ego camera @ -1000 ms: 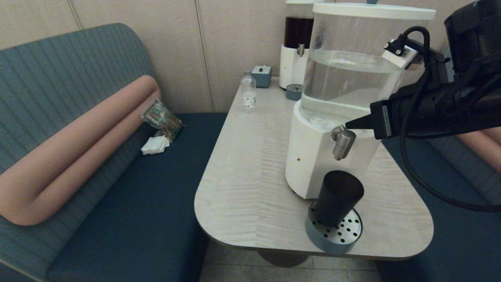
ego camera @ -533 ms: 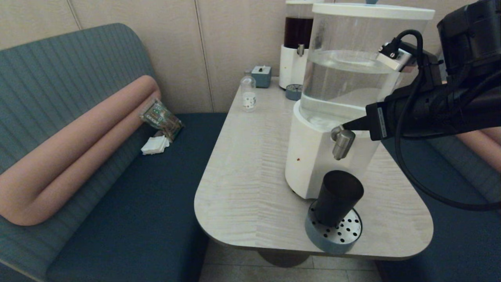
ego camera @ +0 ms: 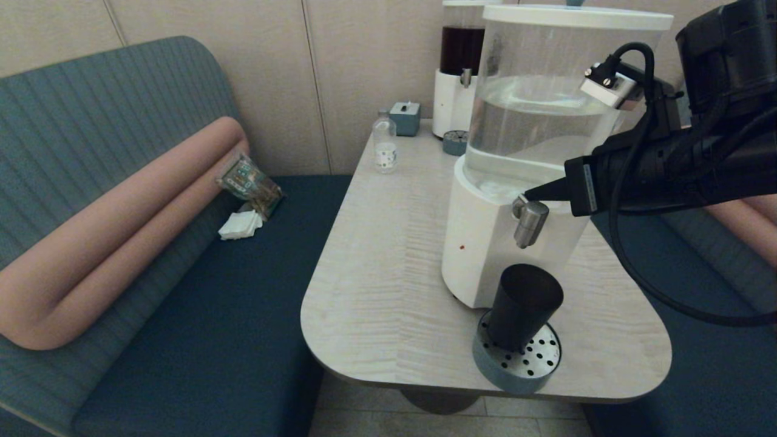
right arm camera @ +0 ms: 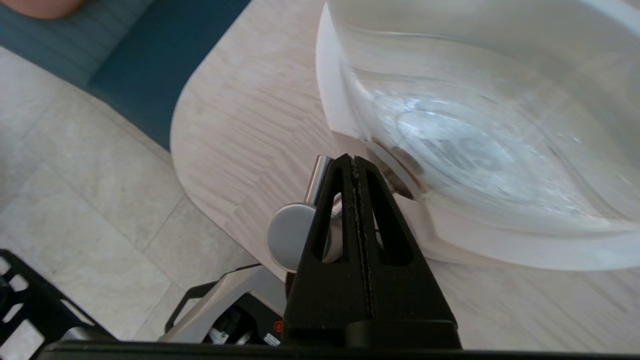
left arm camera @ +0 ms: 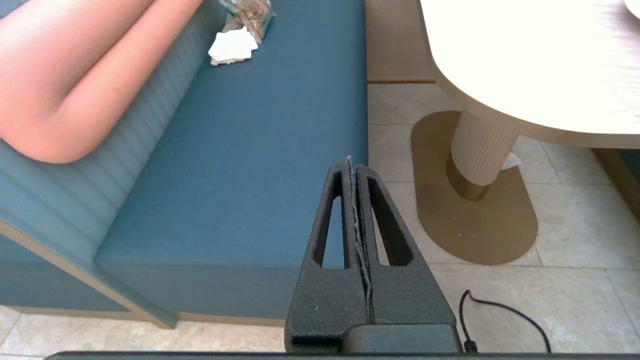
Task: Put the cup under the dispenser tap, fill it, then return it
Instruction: Turn on the faucet
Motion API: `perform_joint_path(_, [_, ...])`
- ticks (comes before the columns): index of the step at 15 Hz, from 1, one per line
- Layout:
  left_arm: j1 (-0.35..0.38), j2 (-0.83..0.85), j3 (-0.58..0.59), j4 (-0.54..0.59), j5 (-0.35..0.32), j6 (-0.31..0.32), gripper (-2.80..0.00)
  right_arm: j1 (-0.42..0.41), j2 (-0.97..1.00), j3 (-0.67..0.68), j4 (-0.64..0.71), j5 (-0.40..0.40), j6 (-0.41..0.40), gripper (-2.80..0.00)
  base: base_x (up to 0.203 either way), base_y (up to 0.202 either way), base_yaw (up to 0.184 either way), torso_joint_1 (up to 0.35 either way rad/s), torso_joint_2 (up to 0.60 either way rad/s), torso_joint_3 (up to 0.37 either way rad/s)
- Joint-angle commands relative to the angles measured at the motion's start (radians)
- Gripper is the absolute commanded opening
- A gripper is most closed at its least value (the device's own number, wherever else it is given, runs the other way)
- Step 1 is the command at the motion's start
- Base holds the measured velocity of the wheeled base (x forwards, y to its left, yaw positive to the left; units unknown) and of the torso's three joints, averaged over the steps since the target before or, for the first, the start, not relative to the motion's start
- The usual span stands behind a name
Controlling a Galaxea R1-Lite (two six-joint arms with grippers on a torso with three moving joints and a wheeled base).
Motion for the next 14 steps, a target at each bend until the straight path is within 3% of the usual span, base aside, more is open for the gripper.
perform_joint_path(1, [0.0,0.002,0.0,0.001,0.0,0.0,-2.8,0.002,0.008,-0.002,0.003,0.016,0.0,-2.8,0.0,0.0,0.0,0.0,0.0,0.0])
perform_joint_path(6, [0.0,0.002,0.0,-0.001,0.0,0.0,-2.8,0.004,0.017,-0.011,0.001,0.06,-0.003,-2.8,0.0,0.0,0.0,0.0,0.0,0.0])
perform_joint_path(14, [0.0,0.002,0.0,0.001,0.0,0.0,-2.8,-0.026,-0.071,-0.006,-0.067,0.035,0.003,-2.8,0.0,0.0,0.0,0.0,0.0,0.0])
